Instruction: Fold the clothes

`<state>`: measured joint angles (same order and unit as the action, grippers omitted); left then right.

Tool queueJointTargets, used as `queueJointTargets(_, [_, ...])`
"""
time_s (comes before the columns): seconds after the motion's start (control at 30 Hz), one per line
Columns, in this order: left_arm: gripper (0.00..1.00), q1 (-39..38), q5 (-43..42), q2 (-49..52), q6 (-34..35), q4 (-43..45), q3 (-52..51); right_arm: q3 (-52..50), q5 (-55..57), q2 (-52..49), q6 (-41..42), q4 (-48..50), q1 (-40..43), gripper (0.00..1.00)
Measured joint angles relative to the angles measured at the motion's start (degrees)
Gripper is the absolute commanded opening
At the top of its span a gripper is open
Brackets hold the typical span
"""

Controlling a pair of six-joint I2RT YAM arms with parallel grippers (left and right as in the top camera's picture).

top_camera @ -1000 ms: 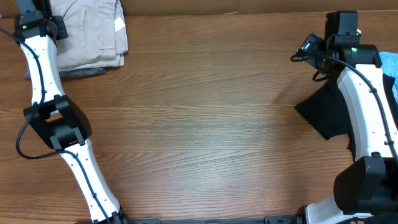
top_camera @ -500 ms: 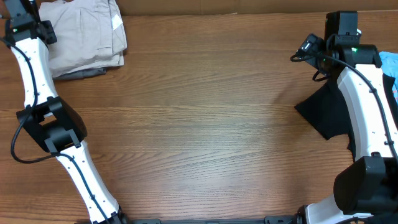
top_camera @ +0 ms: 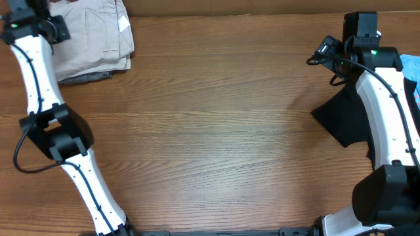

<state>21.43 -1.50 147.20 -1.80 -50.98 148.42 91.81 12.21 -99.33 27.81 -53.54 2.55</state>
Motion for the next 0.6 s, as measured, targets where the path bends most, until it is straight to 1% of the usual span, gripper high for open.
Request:
queueJointTargets(0.17, [0.04, 0.26, 3.41, 7.72, 0.00, 1.73, 0.00, 0.00, 0.00, 0.00, 0.02, -0.02, 0.00, 1.00])
queueJointTargets(0.23, [0.04, 0.48, 4.33, 9.22, 0.17, 1.92, 0.00, 0.00, 0.02, 0.00, 0.02, 0.00, 0.00, 1.00])
queueJointTargets(0.6, [0.04, 1.46, 5.25, 8.26, 1.95, 1.62, 1.01, 0.00, 0.00, 0.00, 0.04, -0.04, 0.00, 1.00])
